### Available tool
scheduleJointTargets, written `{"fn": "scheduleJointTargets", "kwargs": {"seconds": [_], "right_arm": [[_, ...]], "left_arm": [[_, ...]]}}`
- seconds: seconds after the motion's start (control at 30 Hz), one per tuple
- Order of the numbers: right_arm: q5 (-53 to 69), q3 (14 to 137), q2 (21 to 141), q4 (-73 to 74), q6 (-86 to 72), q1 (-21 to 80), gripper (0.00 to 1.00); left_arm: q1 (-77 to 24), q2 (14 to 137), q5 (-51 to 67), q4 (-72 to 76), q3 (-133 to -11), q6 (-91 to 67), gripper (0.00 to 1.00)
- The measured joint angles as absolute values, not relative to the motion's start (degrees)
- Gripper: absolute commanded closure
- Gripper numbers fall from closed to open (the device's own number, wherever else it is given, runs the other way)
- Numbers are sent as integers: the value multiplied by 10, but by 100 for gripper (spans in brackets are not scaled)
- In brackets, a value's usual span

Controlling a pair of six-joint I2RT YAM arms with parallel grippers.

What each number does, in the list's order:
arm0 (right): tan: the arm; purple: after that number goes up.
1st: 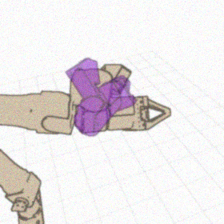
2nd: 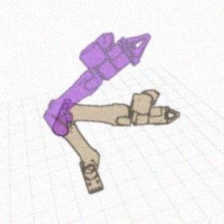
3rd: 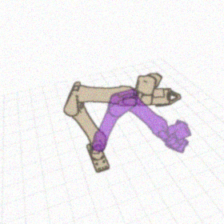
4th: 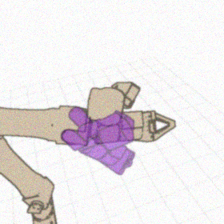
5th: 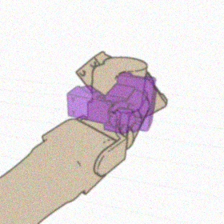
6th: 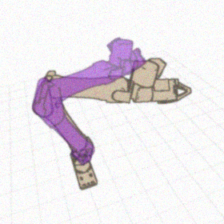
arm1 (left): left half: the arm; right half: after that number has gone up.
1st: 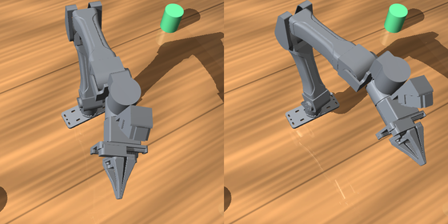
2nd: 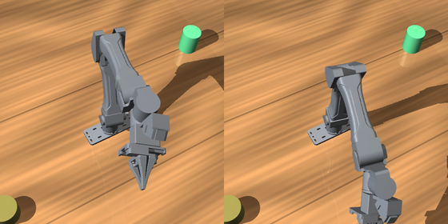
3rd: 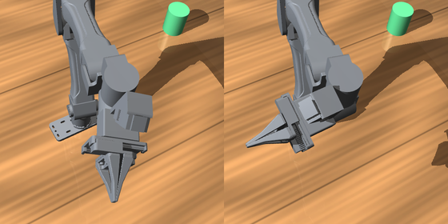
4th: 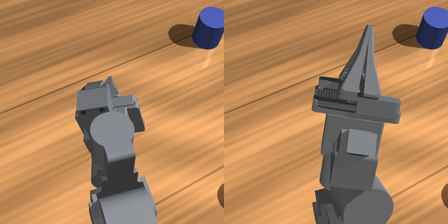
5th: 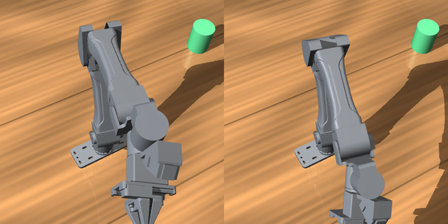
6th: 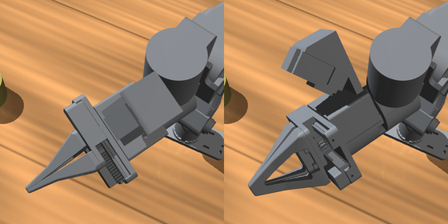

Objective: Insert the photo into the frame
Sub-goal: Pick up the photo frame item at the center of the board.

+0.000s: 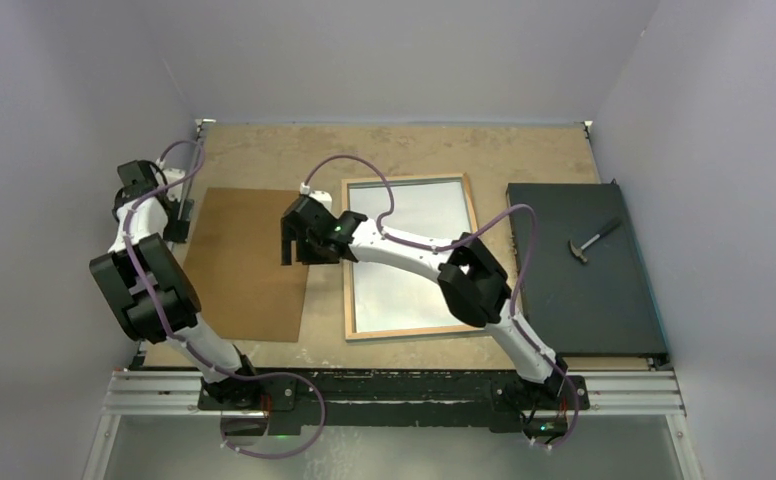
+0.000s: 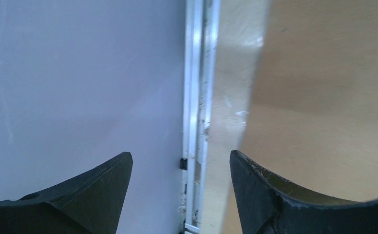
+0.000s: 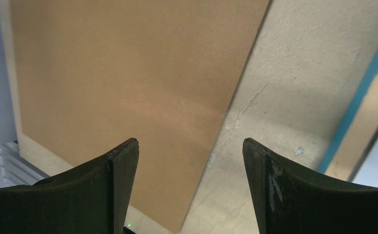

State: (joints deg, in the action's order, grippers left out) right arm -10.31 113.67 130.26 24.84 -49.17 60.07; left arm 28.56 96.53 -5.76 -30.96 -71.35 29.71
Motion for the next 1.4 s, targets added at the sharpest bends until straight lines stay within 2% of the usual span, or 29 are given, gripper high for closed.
{"fn": "scheduleJointTargets", "kwargs": {"seconds": [0.27, 0.9, 1.17, 1.4], "right_arm": [[-74, 1143, 1364, 232, -508, 598, 19], [-17, 1135, 1374, 169, -560, 565, 19], [40, 1127, 1384, 118, -601, 558, 19], [96, 1101, 1381, 73, -630, 534, 22]], "left_arm": [[296, 1009, -133, -211, -637, 313, 42], [296, 1016, -94, -162, -589, 311, 54], [292, 1013, -63, -164, -577, 308, 86], [263, 1013, -79, -169, -566, 313, 100]]}}
